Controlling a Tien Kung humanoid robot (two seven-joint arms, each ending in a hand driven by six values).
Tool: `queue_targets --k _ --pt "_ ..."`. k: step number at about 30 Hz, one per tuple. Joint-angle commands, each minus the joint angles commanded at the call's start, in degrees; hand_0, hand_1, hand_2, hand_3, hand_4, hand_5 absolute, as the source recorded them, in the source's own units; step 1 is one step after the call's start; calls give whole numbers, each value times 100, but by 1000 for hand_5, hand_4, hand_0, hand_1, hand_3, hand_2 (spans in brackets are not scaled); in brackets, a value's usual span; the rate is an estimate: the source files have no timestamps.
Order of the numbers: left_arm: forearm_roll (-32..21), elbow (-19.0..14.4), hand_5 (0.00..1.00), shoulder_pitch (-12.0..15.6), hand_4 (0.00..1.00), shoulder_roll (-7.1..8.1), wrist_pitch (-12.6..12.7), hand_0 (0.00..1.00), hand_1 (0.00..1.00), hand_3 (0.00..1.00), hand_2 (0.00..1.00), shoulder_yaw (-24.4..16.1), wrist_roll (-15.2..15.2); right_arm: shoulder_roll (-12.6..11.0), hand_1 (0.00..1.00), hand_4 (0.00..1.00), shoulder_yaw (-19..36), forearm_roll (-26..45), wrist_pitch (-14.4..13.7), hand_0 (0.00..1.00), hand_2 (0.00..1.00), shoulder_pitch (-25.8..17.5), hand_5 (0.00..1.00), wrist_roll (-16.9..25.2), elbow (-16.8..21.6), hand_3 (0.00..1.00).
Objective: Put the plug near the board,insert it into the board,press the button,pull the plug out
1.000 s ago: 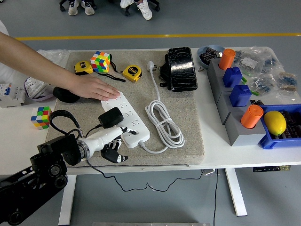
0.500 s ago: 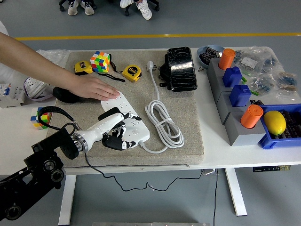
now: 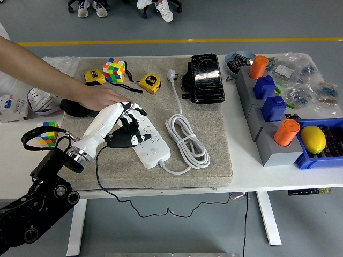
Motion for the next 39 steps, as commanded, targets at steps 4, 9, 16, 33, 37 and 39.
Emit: queue_targets --k 4,9,16,33,37,39 --pt "432 278 358 -96 998 -68 -28 501 623 608 625 8 494 -2 574 818 1 -3 2 549 523 0 347 -4 -2 504" --pt "584 558 423 -168 998 -116 -79 541 647 667 652 39 776 -3 572 817 -8 7 3 549 525 -6 346 -4 -4 504" --pt "608 808 459 -230 998 -174 -105 537 635 679 633 79 948 -4 573 816 -2 -5 1 549 523 -6 346 -2 2 504" --pt "501 1066 204 -364 818 -238 -66 257 395 526 456 234 1004 -2 573 817 22 -27 -4 549 523 1 347 4 8 504" --pt "467 1043 153 -354 769 -235 -24 226 324 508 354 251 948 -3 573 816 28 -39 -5 549 523 -5 346 6 11 505" --pt "406 1047 153 -358 769 -236 26 226 324 508 354 244 857 -5 573 816 25 -39 -5 549 523 -1 346 5 11 505"
